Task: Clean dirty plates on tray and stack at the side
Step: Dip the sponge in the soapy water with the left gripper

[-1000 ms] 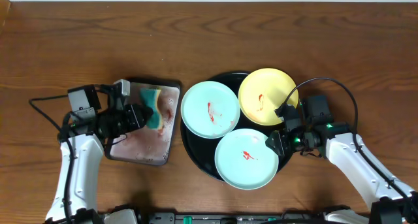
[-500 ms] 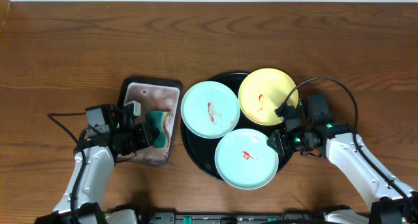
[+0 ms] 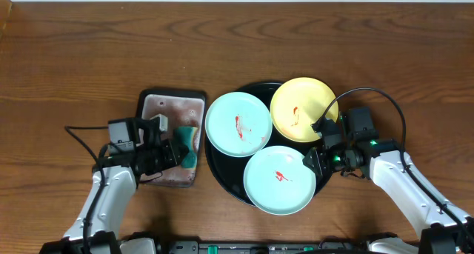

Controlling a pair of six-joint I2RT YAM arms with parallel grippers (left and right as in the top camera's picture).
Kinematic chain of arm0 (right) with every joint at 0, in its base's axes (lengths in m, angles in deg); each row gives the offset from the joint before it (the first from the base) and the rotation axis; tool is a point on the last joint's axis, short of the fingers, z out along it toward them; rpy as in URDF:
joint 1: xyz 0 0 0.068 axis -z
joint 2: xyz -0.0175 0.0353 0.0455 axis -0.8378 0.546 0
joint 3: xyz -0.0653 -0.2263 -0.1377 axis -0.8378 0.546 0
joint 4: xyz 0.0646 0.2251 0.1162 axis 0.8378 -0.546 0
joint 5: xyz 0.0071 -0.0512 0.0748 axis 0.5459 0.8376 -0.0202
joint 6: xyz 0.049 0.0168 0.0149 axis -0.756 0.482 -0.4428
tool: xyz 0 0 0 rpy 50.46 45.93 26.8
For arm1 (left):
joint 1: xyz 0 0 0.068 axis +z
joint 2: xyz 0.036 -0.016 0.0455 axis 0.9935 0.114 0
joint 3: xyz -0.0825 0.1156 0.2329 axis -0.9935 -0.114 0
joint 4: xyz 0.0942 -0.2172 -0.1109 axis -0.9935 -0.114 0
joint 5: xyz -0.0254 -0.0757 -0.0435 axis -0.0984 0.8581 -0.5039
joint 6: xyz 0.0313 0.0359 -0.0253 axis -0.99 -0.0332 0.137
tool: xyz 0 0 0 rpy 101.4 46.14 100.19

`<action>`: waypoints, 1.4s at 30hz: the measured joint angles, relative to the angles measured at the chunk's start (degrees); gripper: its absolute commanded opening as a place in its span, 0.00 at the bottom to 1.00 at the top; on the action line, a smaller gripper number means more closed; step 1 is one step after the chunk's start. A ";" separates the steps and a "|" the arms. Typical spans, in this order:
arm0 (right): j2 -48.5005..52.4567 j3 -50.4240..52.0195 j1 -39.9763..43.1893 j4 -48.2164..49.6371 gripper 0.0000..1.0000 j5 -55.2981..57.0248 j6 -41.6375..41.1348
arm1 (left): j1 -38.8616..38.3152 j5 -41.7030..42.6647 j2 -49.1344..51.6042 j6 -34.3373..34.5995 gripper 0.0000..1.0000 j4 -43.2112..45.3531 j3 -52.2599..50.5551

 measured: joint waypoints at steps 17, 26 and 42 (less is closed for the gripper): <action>0.00 0.00 0.00 -2.08 0.40 -0.09 0.02 | -0.39 -4.52 -8.28 5.09 0.07 -1.95 0.59; 0.00 0.83 0.00 -2.08 0.37 -1.03 0.00 | -0.42 -5.03 -17.31 2.91 0.07 -2.12 1.88; 0.00 1.07 0.00 -3.10 0.34 -1.33 0.00 | -0.42 -2.05 -19.10 9.20 0.07 0.02 1.88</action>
